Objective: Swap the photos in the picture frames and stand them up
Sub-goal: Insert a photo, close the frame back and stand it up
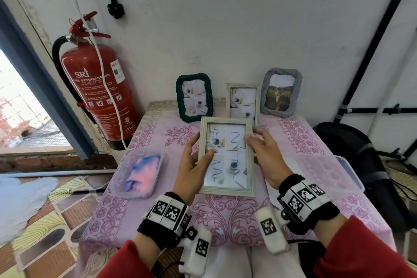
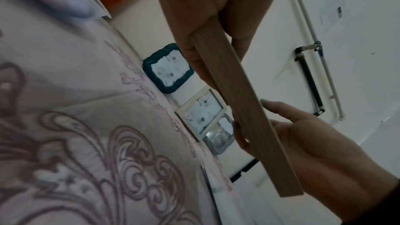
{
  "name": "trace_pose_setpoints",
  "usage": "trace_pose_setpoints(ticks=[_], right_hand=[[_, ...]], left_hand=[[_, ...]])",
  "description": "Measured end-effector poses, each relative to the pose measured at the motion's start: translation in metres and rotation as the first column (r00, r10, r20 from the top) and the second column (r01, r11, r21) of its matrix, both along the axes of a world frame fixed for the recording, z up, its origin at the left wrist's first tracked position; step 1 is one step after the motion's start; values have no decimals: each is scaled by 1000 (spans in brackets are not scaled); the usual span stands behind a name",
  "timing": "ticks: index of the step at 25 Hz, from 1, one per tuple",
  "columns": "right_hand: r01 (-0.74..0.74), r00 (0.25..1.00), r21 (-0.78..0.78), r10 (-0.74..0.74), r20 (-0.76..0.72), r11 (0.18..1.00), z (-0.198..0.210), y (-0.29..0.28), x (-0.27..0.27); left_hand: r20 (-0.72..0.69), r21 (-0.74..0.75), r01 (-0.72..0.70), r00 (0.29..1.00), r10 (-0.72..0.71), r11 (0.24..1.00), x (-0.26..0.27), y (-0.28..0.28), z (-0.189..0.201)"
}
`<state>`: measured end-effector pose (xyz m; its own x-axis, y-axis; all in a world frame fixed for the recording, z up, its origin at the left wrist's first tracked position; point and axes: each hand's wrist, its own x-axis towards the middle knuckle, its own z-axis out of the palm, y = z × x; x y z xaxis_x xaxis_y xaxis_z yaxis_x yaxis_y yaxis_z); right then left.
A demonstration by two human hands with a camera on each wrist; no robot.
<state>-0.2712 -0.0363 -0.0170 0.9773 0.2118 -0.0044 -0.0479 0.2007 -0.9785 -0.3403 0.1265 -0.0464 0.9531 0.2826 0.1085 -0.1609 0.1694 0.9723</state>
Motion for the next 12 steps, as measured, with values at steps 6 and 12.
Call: trace_pose_setpoints(ticks=[6, 12], right_hand=[[-305, 952, -326, 295, -79, 895, -38, -3, -7], [-328, 942, -420, 329, -73, 846, -53, -4, -2]], left_hand=[[-152, -10, -125, 981, 122, 992, 8, 12, -28], [-284, 144, 62, 959, -19, 988, 7, 29, -40]])
